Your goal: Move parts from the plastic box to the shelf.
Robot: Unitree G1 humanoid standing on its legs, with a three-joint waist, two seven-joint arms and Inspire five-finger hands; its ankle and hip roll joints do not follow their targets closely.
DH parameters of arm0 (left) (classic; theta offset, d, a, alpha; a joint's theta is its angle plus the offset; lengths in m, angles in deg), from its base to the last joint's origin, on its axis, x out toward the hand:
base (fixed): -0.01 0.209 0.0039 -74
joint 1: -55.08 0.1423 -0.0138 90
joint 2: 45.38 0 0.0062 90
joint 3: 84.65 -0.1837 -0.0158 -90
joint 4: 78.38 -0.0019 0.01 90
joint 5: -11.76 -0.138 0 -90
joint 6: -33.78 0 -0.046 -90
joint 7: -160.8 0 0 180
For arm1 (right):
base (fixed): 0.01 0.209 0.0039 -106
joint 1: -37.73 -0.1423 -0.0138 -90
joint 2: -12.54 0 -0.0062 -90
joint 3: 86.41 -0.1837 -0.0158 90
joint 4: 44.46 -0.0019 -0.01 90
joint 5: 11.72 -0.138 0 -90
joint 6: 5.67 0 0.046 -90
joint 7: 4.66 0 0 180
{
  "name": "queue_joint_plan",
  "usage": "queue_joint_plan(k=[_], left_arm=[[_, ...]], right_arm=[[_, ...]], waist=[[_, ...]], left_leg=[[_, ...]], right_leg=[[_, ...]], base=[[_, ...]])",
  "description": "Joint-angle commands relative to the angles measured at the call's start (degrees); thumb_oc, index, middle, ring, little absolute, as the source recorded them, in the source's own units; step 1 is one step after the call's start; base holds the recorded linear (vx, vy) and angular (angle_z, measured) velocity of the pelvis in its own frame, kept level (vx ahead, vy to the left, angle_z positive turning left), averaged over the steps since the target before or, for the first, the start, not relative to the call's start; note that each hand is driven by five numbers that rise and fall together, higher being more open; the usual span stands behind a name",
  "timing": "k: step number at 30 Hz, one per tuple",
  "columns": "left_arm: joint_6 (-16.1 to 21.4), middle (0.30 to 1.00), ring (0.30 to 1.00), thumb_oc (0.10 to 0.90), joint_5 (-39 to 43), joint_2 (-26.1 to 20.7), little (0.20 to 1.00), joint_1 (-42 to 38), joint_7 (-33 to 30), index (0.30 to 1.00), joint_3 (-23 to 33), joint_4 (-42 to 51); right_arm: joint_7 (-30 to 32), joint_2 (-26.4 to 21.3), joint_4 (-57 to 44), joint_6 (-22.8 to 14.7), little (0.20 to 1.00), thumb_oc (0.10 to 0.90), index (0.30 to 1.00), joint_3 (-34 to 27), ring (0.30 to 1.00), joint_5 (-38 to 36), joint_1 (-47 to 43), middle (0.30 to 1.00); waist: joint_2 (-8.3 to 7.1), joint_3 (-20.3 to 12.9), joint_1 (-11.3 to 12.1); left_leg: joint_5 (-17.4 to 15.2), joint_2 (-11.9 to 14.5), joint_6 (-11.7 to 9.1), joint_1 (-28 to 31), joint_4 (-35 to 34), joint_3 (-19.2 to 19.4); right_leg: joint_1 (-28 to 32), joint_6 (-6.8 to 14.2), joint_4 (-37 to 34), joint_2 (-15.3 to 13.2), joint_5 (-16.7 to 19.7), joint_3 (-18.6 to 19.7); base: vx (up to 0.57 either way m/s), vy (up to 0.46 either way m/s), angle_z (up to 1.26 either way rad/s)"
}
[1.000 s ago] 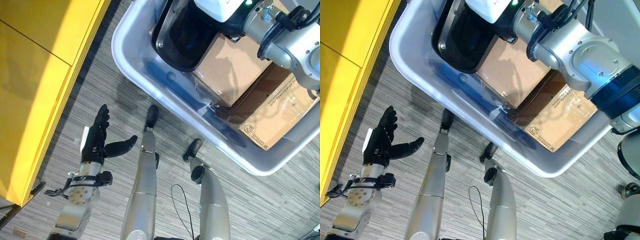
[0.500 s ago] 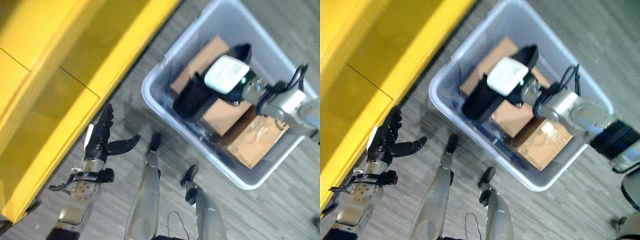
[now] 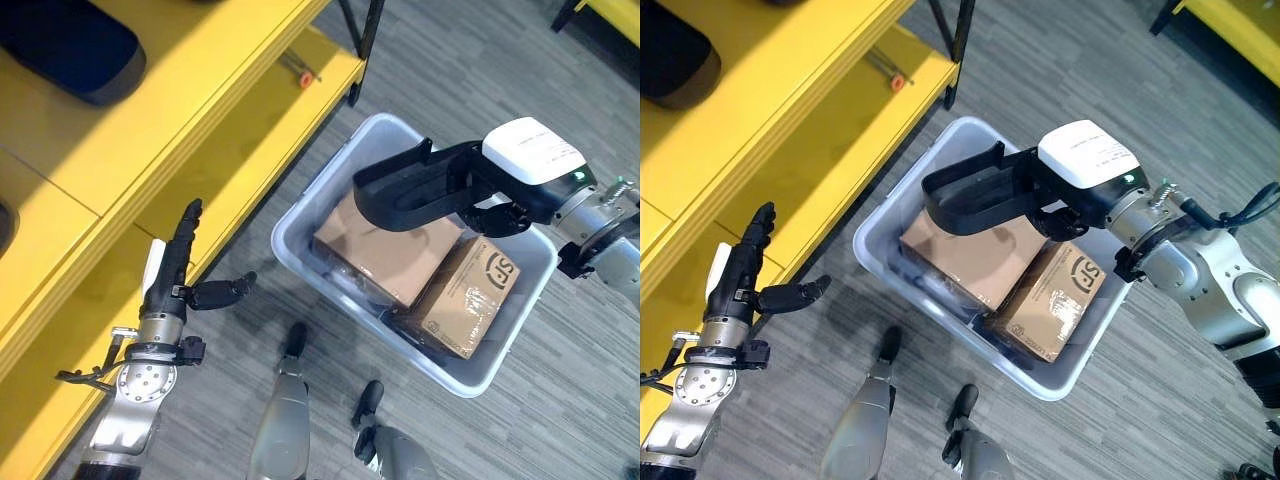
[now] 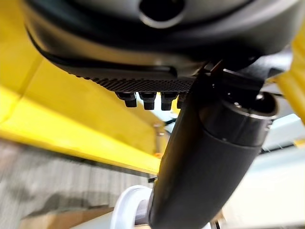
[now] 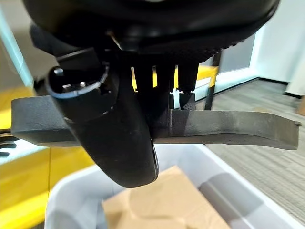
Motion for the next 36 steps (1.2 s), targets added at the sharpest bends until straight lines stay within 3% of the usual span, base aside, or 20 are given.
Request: queue_joint_plan(k=[1,7,14,27,36], left_arm=[[6.2,1.000,1.000,0.900,-9.5,-5.8,1.000,0.5,-3.9,1.000,0.4,4.5],[7.5,1.000,1.000,0.900,-13.7,-6.8,1.000,-2.0,-5.6,1.000,0.0,6.3],[7.8,1.000,1.000,0.900,-17.3,-7.4,1.000,-4.3,-6.5,1.000,-1.4,6.7],[8.7,1.000,1.000,0.900,-23.2,-10.8,1.000,-12.0,-9.6,1.000,-6.1,7.8],[8.7,1.000,1.000,0.900,-28.9,-13.5,1.000,-15.8,-12.3,1.000,-8.7,8.7]], right_arm=[[4.9,4.8,-0.8,-1.9,0.300,0.400,0.300,-3.9,0.300,-7.5,-1.1,0.300],[6.6,9.5,-1.5,-2.8,0.300,0.400,0.300,-7.6,0.300,-11.6,-0.1,0.300],[6.9,12.4,-0.1,-2.9,0.300,0.400,0.300,-5.4,0.300,-14.0,-2.8,0.300],[6.7,11.9,0.1,-4.5,0.300,0.400,0.300,-1.8,0.300,-16.1,-5.0,0.300],[6.3,11.7,0.9,-5.2,0.300,0.400,0.300,1.1,0.300,-16.7,-6.0,0.300]], waist=[[-3.19,-13.6,-1.9],[-2.42,-18.7,-3.9],[-0.96,-21.3,-5.6],[1.34,-23.2,-8.8],[1.37,-24.0,-9.7]], left_leg=[[-0.2,5.4,-3.4,1.2,-4.8,2.2],[-0.3,7.1,-3.8,7.1,-7.7,5.6],[-1.3,8.6,-4.1,11.1,-7.6,7.8],[-2.0,9.7,-4.7,14.1,-7.6,9.2],[-2.3,10.1,-4.7,15.0,-8.0,10.0]], right_leg=[[8.7,6.1,-3.5,-4.4,3.4,-1.7],[10.4,6.5,-4.6,-4.9,3.7,0.7],[11.8,6.0,-4.6,-4.4,1.4,2.9],[13.0,5.3,-4.5,-4.0,-0.7,4.8],[13.1,5.5,-4.6,-4.3,-0.8,5.4]], base=[[0.01,0.042,-0.16],[0.04,0.005,-0.24],[0.03,-0.013,-0.26],[0.01,-0.003,-0.08],[0.00,0.003,-0.02]])
